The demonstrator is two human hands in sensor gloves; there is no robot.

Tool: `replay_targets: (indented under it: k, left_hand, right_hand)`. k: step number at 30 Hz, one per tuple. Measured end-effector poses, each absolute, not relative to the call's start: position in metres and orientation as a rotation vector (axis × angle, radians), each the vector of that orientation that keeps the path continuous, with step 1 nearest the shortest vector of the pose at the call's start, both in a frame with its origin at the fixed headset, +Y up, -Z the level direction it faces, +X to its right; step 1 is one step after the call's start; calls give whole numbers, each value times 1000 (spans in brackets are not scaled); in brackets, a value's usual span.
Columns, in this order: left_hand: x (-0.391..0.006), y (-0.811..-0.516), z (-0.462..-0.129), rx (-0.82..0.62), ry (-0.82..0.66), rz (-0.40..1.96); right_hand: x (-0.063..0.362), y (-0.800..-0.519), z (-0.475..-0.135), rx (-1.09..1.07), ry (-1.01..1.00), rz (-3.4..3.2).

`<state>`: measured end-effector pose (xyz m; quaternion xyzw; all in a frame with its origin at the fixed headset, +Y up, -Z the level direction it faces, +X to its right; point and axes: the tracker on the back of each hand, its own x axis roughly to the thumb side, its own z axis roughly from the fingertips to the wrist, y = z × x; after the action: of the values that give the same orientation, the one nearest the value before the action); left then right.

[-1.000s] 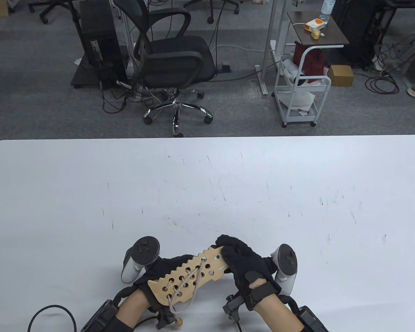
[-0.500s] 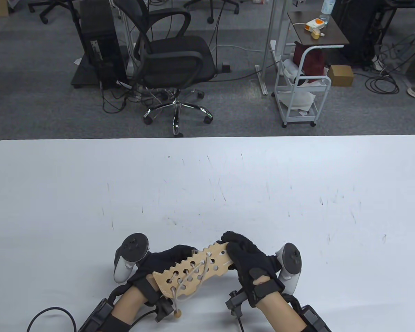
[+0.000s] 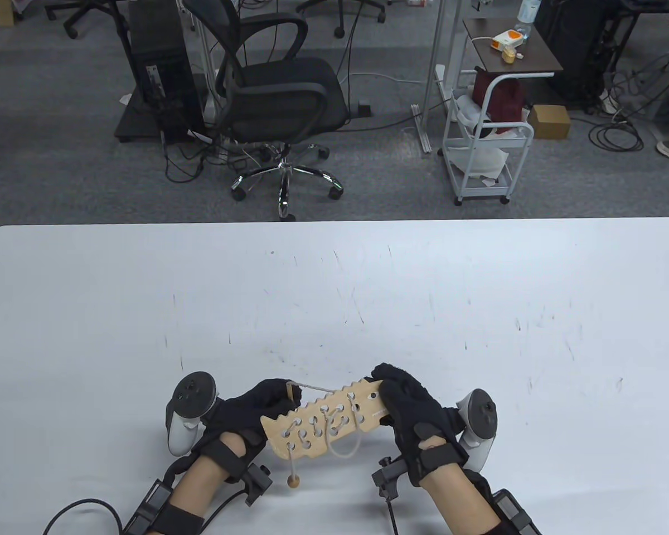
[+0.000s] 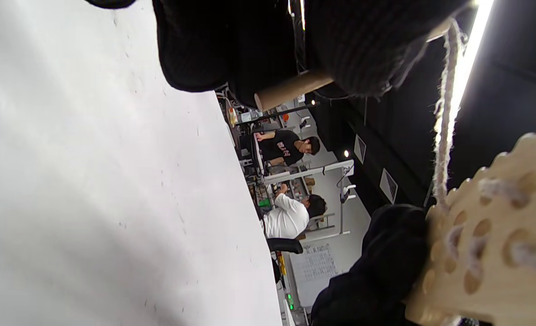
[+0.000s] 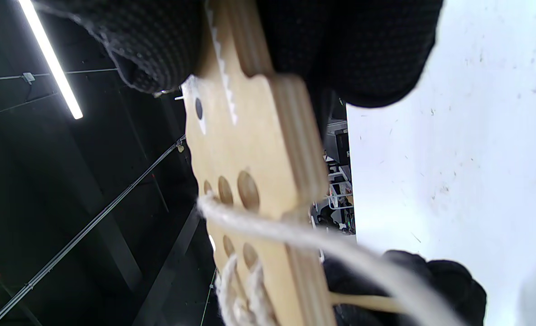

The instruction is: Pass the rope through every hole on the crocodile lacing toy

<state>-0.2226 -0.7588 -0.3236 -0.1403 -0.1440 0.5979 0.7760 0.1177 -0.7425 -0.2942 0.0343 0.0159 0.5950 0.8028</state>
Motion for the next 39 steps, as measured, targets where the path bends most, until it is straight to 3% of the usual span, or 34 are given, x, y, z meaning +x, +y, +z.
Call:
replay_targets:
  k: [39]
  left_hand:
    - [-301, -758, -332, -20, 15, 1610]
  right_hand:
    - [153, -756, -309, -91, -62, 1238]
